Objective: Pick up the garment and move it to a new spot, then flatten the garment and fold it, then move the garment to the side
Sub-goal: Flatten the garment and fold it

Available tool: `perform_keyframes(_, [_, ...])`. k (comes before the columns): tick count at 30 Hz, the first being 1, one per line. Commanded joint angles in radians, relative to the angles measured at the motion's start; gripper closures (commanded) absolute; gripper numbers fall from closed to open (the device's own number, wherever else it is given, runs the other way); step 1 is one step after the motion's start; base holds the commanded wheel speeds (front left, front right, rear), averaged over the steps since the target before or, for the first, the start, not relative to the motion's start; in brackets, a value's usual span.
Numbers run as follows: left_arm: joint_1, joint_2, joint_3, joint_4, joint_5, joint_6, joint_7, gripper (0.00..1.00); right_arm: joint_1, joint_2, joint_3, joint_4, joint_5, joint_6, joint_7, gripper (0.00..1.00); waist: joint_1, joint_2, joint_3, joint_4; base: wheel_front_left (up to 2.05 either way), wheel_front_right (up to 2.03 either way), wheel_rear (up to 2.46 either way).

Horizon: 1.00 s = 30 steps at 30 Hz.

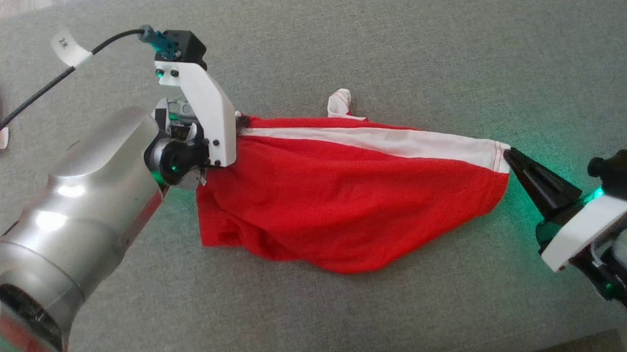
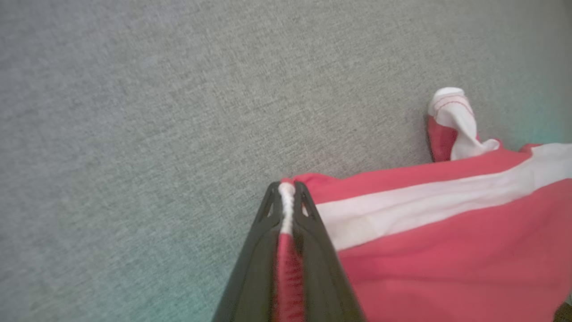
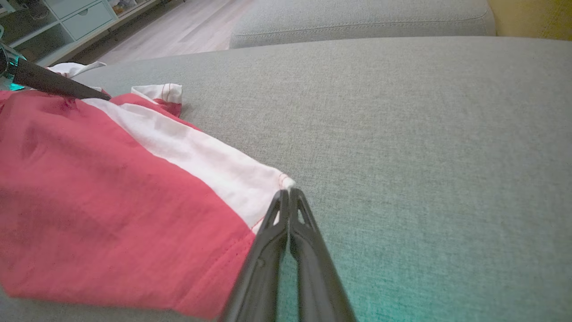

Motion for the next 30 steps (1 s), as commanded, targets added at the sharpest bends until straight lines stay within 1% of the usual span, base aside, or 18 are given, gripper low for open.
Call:
perform_keyframes(1, [-0.059,0.026,0.04,-0.016,-0.004,-0.011,-0.007,1.0,-0.002,-0.024,-0.028,-0.019,0.0,-0.001,-0.012,1.0,0.0,0.0,-0.009,0.006,0.0,0.0,0.0])
perform_keyframes(4, [-0.074,0.026,0.076,-0.024,-0.006,-0.018,-0.076,1.0,-0.008,-0.024,-0.076,-0.039,-0.01,-0.001,-0.012,1.0,0.0,0.0,-0.02,0.01,0.0,0.0,0.0])
perform_keyframes(7, [-0.106,0.026,0.12,-0.035,0.001,-0.038,-0.174,1.0,-0.032,-0.024,-0.14,-0.076,-0.009,-0.001,-0.012,1.0,0.0,0.0,-0.03,0.012,0.0,0.0,0.0])
perform_keyframes(11, [-0.189,0.017,0.172,-0.045,0.053,-0.059,-0.342,1.0,-0.133,-0.036,-0.22,-0.115,-0.024,-0.001,-0.012,1.0,0.0,0.0,-0.025,0.017,0.0,0.0,0.0])
perform_keyframes(12, [-0.189,0.017,0.172,-0.045,0.053,-0.059,-0.342,1.0,-0.133,-0.036,-0.22,-0.115,-0.024,-0.001,-0.012,1.0,0.0,0.0,-0.025,0.017,0.0,0.0,0.0])
perform_keyframes(15, [-0.279,-0.004,0.216,-0.028,0.1,-0.063,-0.48,1.0,-0.256,-0.057,-0.263,-0.118,-0.046,-0.001,-0.012,1.0,0.0,0.0,-0.007,0.024,0.0,0.0,0.0])
perform_keyframes(19, [-0.407,-0.051,0.268,0.002,0.159,-0.07,-0.665,1.0,-0.441,-0.094,-0.33,-0.083,-0.098,-0.001,-0.012,1.0,0.0,0.0,0.015,0.042,0.0,0.0,0.0])
perform_keyframes(21, [-0.452,-0.074,0.288,0.019,0.173,-0.074,-0.735,1.0,-0.512,-0.109,-0.364,-0.083,-0.119,-0.001,-0.012,1.0,0.0,0.0,0.02,0.052,0.0,0.0,0.0])
perform_keyframes(25, [-0.464,-0.106,0.298,0.025,0.168,-0.082,-0.805,1.0,-0.567,-0.155,-0.369,-0.098,-0.145,-0.001,-0.012,1.0,0.0,0.0,0.018,0.075,0.0,0.0,0.0])
perform_keyframes(27, [-0.431,-0.11,0.281,0.006,0.168,-0.084,-0.826,1.0,-0.551,-0.18,-0.34,-0.111,-0.142,-0.001,-0.012,1.0,0.0,0.0,0.019,0.085,0.0,0.0,0.0])
perform_keyframes(30, [-0.337,-0.098,0.241,-0.052,0.176,-0.085,-0.864,1.0,-0.481,-0.206,-0.286,-0.135,-0.111,-0.001,-0.012,1.0,0.0,0.0,0.026,0.096,0.0,0.0,0.0])
